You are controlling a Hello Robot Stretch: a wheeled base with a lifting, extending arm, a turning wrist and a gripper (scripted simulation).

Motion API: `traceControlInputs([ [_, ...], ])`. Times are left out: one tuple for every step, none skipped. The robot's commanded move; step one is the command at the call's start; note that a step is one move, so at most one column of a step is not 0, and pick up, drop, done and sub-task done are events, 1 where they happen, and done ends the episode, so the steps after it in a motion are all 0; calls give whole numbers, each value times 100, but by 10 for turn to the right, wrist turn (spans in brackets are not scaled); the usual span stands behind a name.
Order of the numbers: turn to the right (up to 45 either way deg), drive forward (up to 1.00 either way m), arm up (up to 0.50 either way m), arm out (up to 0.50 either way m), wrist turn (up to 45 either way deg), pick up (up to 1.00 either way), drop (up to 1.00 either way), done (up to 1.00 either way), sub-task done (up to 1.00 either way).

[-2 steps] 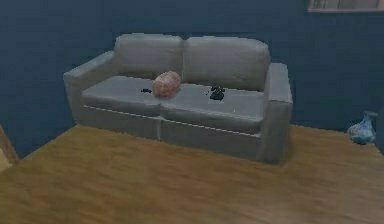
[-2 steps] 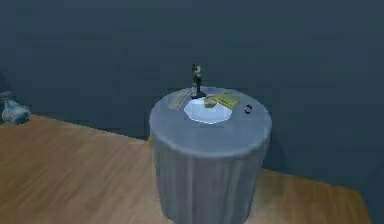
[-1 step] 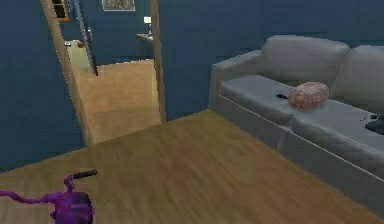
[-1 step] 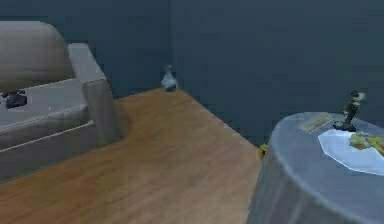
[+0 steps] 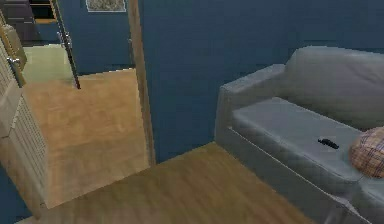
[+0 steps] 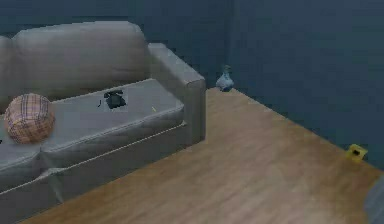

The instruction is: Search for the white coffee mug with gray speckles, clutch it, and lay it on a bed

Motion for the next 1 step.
traceControlInputs([
  [-270,0,0,0,0,0,0,0,0],
])
